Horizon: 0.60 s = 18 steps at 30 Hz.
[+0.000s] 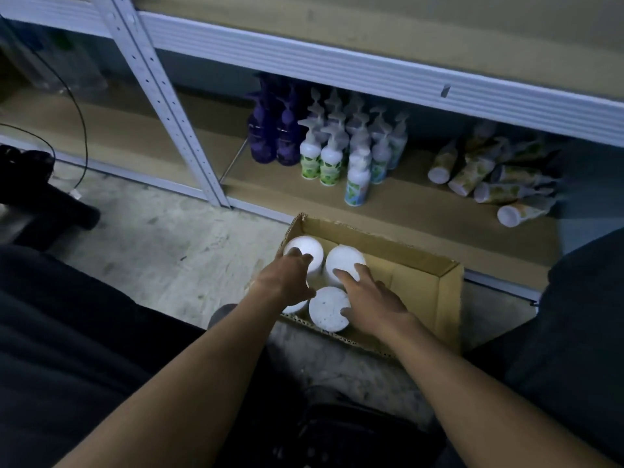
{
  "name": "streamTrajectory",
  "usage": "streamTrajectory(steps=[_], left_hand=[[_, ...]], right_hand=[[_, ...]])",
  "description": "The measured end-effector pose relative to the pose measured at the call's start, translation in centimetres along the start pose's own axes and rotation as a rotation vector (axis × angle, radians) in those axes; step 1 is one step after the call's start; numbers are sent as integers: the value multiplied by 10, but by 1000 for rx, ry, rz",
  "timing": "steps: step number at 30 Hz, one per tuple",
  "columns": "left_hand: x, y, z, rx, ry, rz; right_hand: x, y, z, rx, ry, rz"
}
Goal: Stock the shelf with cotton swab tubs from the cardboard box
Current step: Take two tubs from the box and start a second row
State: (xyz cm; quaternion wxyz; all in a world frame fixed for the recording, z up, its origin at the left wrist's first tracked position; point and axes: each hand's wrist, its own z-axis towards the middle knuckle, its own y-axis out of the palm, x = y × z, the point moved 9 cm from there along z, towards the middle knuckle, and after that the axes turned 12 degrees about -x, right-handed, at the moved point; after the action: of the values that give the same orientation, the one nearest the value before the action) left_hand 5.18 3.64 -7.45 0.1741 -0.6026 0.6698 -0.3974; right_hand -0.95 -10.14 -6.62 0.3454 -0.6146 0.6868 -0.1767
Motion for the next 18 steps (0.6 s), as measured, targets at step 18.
streamTrajectory(steps=[18], left_hand=[[-29, 49, 25, 30, -1, -27]], right_hand=[[-23, 46, 44, -25, -231, -236]])
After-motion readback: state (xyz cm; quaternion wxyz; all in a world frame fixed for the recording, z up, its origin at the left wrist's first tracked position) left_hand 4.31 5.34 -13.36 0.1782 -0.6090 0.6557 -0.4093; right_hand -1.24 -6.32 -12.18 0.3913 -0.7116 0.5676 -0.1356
